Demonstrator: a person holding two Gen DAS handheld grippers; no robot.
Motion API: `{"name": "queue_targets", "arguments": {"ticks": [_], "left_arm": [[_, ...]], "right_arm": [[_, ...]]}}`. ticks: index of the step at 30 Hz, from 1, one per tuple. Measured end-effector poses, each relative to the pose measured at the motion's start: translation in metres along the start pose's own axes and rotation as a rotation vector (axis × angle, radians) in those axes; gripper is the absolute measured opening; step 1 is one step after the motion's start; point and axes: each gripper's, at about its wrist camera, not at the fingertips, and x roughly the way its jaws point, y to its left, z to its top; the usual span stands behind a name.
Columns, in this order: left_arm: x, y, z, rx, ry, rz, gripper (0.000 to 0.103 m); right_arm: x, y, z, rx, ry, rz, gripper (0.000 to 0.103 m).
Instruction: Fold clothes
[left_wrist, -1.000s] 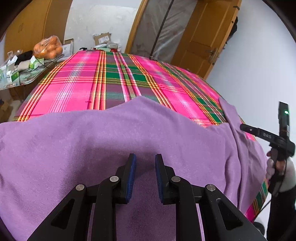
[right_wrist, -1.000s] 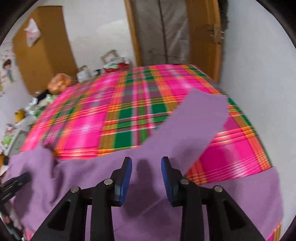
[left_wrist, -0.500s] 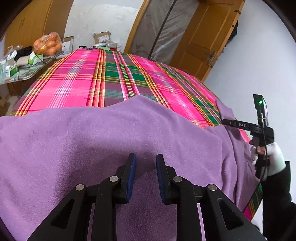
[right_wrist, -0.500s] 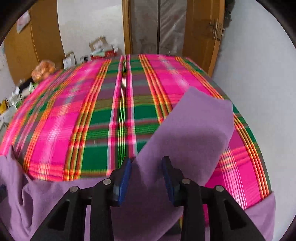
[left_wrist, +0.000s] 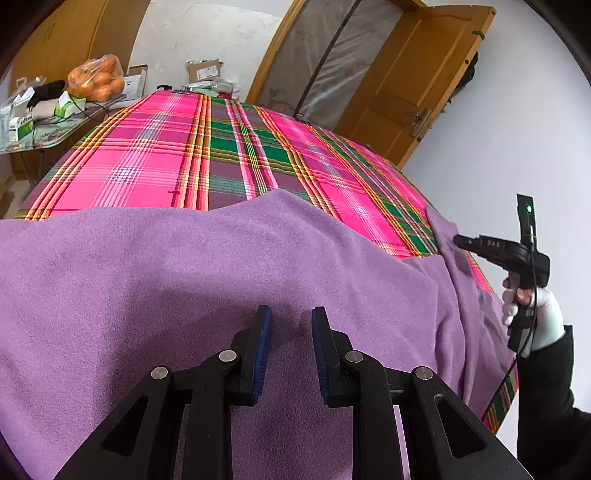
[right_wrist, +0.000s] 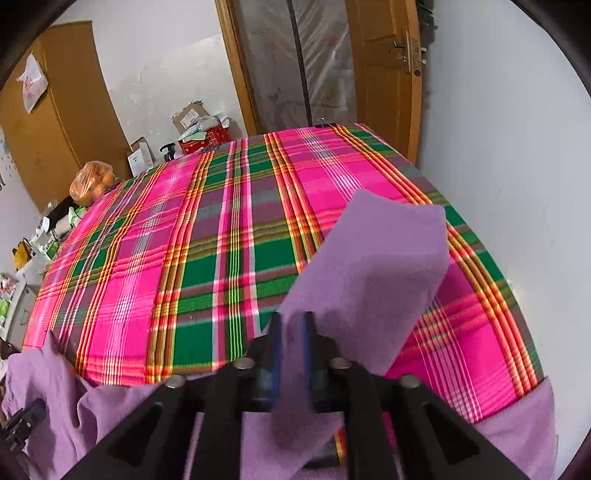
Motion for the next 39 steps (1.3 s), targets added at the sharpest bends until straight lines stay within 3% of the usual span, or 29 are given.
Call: {"name": "queue_targets", "arguments": {"ticks": [2,6,8,10,14,17,27,39], "left_arm": [[0.000,0.000,0.000,-0.001,0.000,0.000,0.023],[0.000,0.001,0.000,-0.005,-0.001,-0.006,0.023],[0.000,0.002,0.000,-0.008,-0.001,-0.009,0.023],[0.000,0.003,0.001,-0.009,-0.001,-0.010,0.023],[0.000,0.003,0.001,-0.010,-0.001,-0.011,0.023],[0.000,0.003,0.001,-0.010,-0.001,-0.011,0.023],[-0.001,0.004,0.001,-0.012,-0.002,-0.013,0.023],[-0.001,0.003,0.000,-0.012,-0.005,-0.008,0.023]], "right_arm": [[0.012,0.010,0.006,-0.051,0.026,-0.034,0.033],[0.040,0.026,0.009,-0.125,0.089,-0.114,0.033],[0.043,0.029,0.009,-0.144,0.073,-0.127,0.033],[0.046,0.030,0.009,-0.153,0.067,-0.117,0.027],[0.047,0.022,0.007,-0.138,0.062,-0.077,0.002],[0.043,0.002,0.005,-0.069,0.056,-0.017,0.002],[-0.058,-0.066,-0.031,0.071,-0.129,0.093,0.002],[-0.134,-0.127,-0.081,0.181,-0.190,-0.011,0.002]]}}
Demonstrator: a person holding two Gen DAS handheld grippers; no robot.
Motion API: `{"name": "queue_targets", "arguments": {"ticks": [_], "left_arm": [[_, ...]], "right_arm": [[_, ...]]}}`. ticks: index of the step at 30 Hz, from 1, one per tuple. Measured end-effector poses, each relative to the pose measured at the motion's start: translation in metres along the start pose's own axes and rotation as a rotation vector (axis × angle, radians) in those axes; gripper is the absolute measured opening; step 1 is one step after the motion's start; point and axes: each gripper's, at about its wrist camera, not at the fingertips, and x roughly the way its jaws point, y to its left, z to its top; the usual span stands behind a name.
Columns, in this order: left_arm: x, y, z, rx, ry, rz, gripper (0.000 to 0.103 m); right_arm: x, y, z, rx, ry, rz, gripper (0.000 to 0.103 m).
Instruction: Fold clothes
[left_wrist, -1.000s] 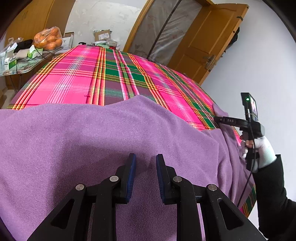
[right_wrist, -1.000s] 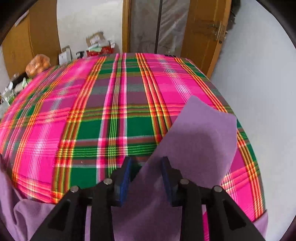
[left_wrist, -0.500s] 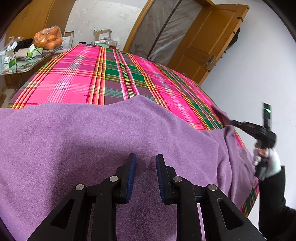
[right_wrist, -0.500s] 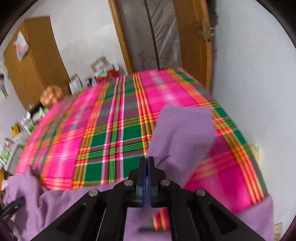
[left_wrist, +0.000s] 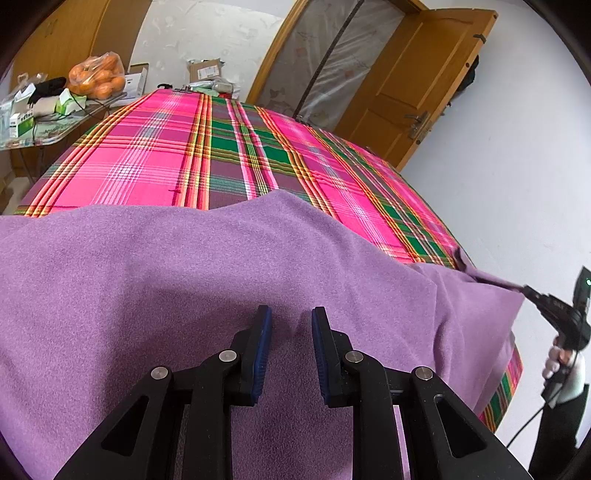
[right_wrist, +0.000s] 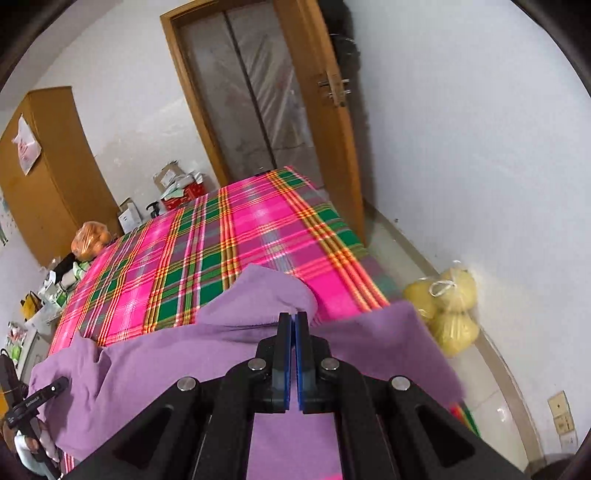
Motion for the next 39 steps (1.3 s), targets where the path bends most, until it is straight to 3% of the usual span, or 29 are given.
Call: {"name": "queue_targets", "arguments": {"ticks": [3,7,9,10,12,15,19,25,29,34,37,39], "left_arm": [[0.000,-0.001,0.000,0.002,-0.001,0.003,0.023],[-0.001,-0.001,-0.001,0.005,-0.004,0.009,0.023],[-0.001,-0.002,-0.001,0.010,-0.006,0.015,0.023],[-0.001,-0.003,-0.002,0.012,-0.007,0.018,0.023],[-0.001,-0.003,-0.002,0.014,-0.006,0.021,0.023],[-0.001,-0.004,-0.002,0.015,-0.006,0.023,0.023],[-0.001,-0.003,-0.001,0.015,-0.006,0.022,0.023],[0.000,-0.003,-0.001,0.010,-0.005,0.017,0.023],[0.000,-0.002,-0.001,0.006,-0.004,0.012,0.023],[0.000,-0.002,-0.001,0.003,-0.005,0.009,0.023],[0.001,-0.002,-0.001,0.003,-0.005,0.009,0.023],[0.000,-0.001,-0.001,0.002,-0.005,0.009,0.023]], "right_arm": [[-0.010,-0.003,-0.013,-0.020,0.018,-0.023,0.002],[0.000,-0.010,-0.029,-0.071,0.122,-0.081,0.003],[-0.001,-0.014,-0.030,-0.070,0.111,-0.098,0.006],[-0.004,-0.011,-0.028,-0.084,0.091,-0.095,0.009],[-0.010,0.005,-0.023,-0.168,0.040,-0.079,0.028],[-0.004,0.034,-0.023,-0.317,0.036,-0.052,0.035],[0.030,0.065,-0.025,-0.460,0.092,-0.038,0.035],[0.078,0.081,-0.028,-0.535,0.189,-0.024,0.035],[0.094,0.078,-0.026,-0.526,0.213,-0.020,0.036],[0.102,0.067,-0.010,-0.424,0.225,0.009,0.036],[0.106,0.069,-0.008,-0.422,0.226,0.014,0.008],[0.105,0.070,-0.006,-0.413,0.210,0.005,0.005]]}}
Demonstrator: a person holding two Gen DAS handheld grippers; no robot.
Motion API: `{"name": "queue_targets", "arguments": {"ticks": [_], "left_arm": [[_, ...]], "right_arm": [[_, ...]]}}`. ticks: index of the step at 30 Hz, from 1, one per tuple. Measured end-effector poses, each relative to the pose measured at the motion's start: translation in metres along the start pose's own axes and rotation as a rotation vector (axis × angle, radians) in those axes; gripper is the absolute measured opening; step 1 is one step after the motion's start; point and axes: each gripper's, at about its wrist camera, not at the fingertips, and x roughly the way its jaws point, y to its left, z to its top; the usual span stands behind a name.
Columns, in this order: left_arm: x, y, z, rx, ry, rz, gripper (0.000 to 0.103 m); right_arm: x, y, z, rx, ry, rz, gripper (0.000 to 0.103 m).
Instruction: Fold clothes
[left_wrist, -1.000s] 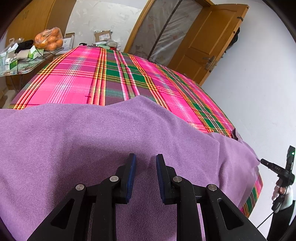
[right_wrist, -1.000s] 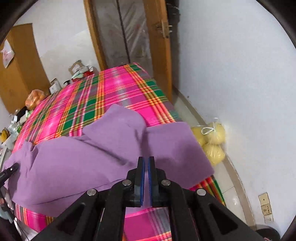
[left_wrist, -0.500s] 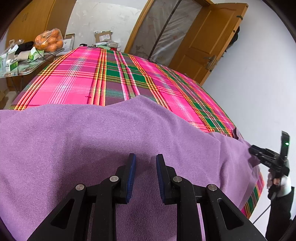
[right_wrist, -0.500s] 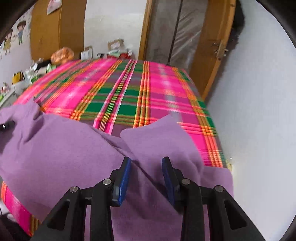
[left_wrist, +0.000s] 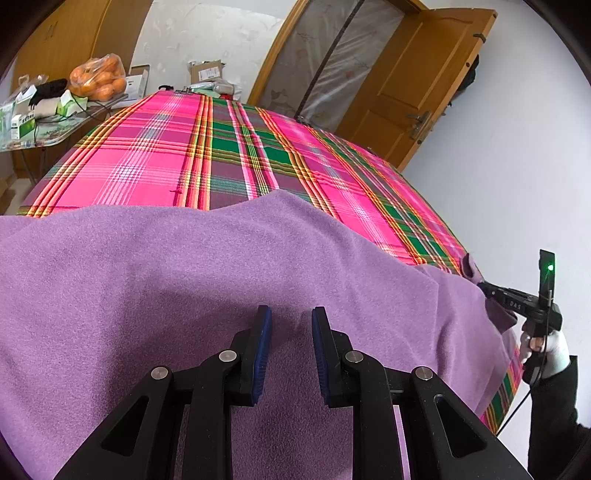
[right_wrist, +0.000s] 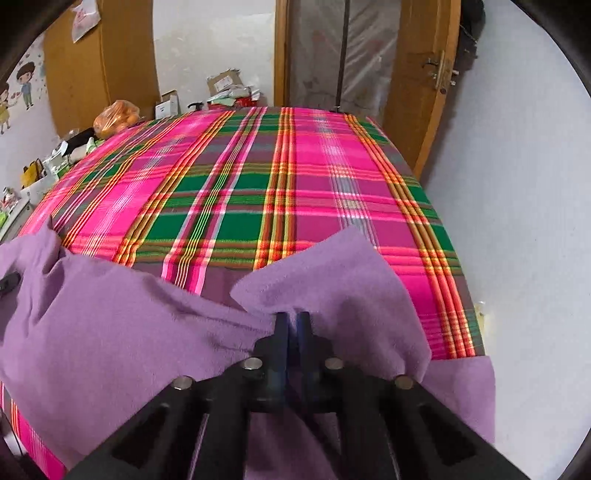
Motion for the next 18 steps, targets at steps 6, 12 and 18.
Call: {"name": "queue_targets", "arguments": {"ticks": [6,12,18], "left_arm": [[-0.001,0.000,-0.001,0.000,0.000,0.000,0.023],[-0.001,0.001,-0.001,-0.001,-0.001,-0.001,0.023],[-0.004,-0.007,-0.002,0.037,-0.007,0.026,0.023]], "right_arm": [[-0.049,-0.033,0.006,0.146,-0.164,0.013,0.004],[-0.119,-0.096,-0.018,0.408,-0.338,0.008,0.004],[-0.119,-0.162,-0.079,0.702,-0.316,0.028,0.004]]}}
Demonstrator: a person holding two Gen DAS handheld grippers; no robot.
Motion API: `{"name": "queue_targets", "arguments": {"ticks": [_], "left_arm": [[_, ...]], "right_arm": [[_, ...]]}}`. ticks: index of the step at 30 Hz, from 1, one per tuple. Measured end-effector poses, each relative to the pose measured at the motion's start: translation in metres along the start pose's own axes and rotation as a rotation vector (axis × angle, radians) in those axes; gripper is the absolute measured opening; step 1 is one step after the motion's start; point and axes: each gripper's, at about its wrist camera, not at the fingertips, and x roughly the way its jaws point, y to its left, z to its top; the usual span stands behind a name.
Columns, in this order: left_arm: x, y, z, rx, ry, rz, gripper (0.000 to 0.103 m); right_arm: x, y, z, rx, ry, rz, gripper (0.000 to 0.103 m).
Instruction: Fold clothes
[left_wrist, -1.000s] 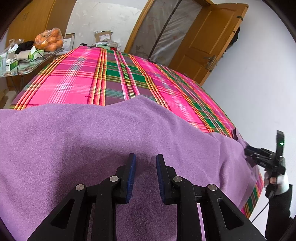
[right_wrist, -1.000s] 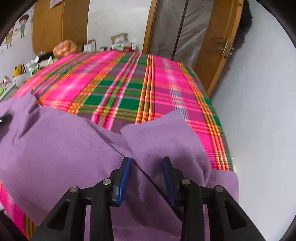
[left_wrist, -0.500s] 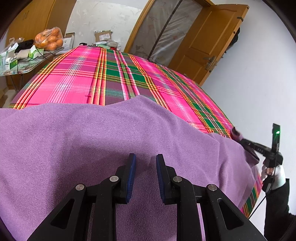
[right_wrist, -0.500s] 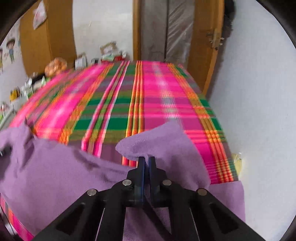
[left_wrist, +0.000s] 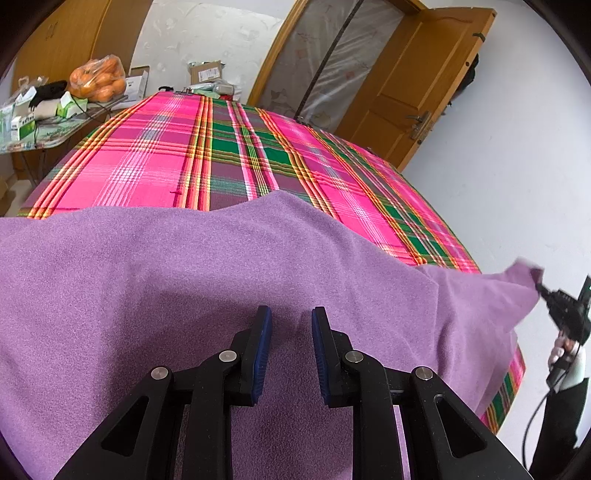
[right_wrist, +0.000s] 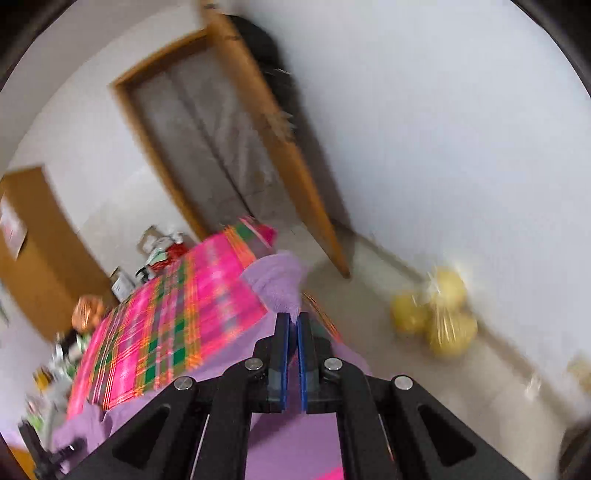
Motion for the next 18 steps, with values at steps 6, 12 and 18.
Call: {"name": "queue_targets", "arguments": {"ticks": [6,12,18], "left_arm": [[-0.005,-0.040,-0.006,0.102,0.010,-0.076,0.023],[0.003,-0.106,-0.016,0.285,0.040,-0.208,0.027],[0.026,-0.162,-0.033,0.433,0.118,-0.289,0.028]], "right_arm": [[0.031,-0.073,-0.027,0.300,0.151,0.088,0.012],[0.044,-0.096,-0.038,0.424,0.170,0.152,0.040],[0.051,-0.097,-0.035,0.438,0.169,0.218,0.019]]}}
